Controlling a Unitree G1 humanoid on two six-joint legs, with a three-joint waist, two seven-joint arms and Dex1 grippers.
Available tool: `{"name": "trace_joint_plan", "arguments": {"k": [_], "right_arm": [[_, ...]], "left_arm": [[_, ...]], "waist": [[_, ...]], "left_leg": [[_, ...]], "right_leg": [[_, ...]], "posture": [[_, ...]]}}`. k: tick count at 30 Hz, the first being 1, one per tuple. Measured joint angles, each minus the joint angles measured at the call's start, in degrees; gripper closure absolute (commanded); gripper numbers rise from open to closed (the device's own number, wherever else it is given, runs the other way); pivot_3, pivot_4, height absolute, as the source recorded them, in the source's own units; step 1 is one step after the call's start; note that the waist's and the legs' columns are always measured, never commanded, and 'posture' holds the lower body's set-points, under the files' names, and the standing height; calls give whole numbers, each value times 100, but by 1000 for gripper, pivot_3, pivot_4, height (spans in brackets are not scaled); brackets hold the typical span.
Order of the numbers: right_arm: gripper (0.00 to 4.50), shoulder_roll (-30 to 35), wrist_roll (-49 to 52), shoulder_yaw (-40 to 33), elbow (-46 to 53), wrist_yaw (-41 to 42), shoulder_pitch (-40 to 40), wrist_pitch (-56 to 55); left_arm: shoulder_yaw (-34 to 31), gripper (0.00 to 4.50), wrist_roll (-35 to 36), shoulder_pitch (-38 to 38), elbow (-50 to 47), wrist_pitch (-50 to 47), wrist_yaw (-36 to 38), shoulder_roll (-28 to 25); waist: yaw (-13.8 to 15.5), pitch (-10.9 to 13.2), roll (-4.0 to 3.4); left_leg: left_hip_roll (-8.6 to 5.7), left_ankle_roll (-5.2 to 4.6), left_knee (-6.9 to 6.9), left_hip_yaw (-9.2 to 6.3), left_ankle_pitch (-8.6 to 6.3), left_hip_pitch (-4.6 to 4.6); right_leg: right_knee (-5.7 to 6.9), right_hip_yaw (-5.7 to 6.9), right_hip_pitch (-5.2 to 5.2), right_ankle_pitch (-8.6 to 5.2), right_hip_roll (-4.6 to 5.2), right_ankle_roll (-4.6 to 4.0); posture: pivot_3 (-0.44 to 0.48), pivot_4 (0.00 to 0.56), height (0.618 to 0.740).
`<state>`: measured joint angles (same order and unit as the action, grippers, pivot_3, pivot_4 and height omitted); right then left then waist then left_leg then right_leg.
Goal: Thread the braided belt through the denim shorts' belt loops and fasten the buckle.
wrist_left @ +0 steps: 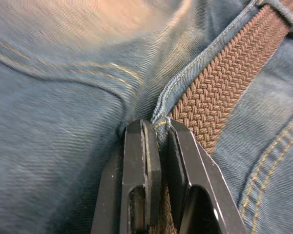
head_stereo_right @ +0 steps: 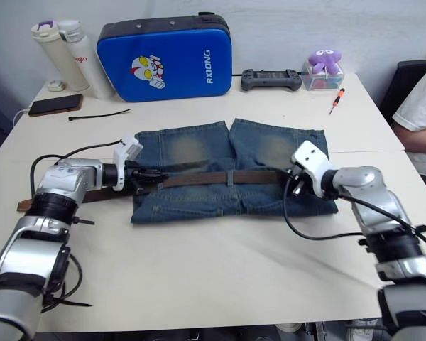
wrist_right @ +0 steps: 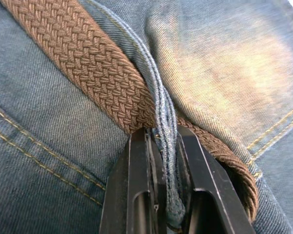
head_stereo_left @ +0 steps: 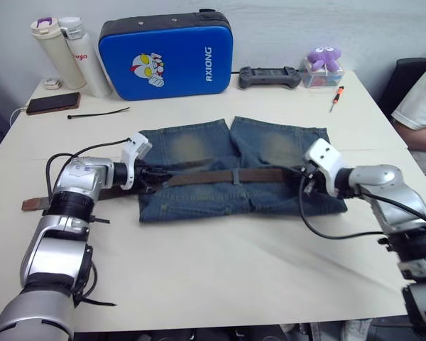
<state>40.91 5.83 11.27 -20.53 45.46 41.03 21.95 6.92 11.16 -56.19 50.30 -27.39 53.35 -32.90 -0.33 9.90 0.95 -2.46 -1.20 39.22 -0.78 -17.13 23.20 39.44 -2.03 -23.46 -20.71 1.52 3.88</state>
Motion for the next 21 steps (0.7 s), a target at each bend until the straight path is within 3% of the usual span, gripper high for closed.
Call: {"name": "trace_joint_plan", "arguments": {"k": [6, 10, 16, 21], "right_arm": [[4500, -669, -629, 90, -1683, -818, 903, -1218], [4500, -612, -685, 47, -1766, -737, 941, -1516], [4500, 351, -376, -480, 196, 183, -407, -2389], [4500, 799, -174, -1065, 1399, 470, -1906, -3476]], "left_arm": [[-415, 4463, -228, -716, 1231, 1132, -887, 334], [-599, 4463, -235, -845, 1284, 1461, -652, 295], [-503, 4463, 39, 457, -1079, 1243, 1468, -559], [-534, 4463, 237, 1495, -2763, 1373, 2019, -1071]], "waist": [[-27, 1, 6], [-75, 1, 5], [-136, 4, 1], [-118, 3, 1]], "left_leg": [[1, 10, -6, 1, 7, 23], [0, 11, -2, 0, 7, 82], [2, 17, -14, -8, 4, 108], [6, 18, -3, -8, 4, 95]], "right_leg": [[33, 3, -35, 0, -1, 0], [51, 12, -98, 0, 3, 0], [38, 17, -121, 0, 2, 0], [36, 14, -98, 0, -2, 0]], "posture": [[0, 150, 740], [0, 150, 740], [0, 150, 740], [0, 150, 740]]}}
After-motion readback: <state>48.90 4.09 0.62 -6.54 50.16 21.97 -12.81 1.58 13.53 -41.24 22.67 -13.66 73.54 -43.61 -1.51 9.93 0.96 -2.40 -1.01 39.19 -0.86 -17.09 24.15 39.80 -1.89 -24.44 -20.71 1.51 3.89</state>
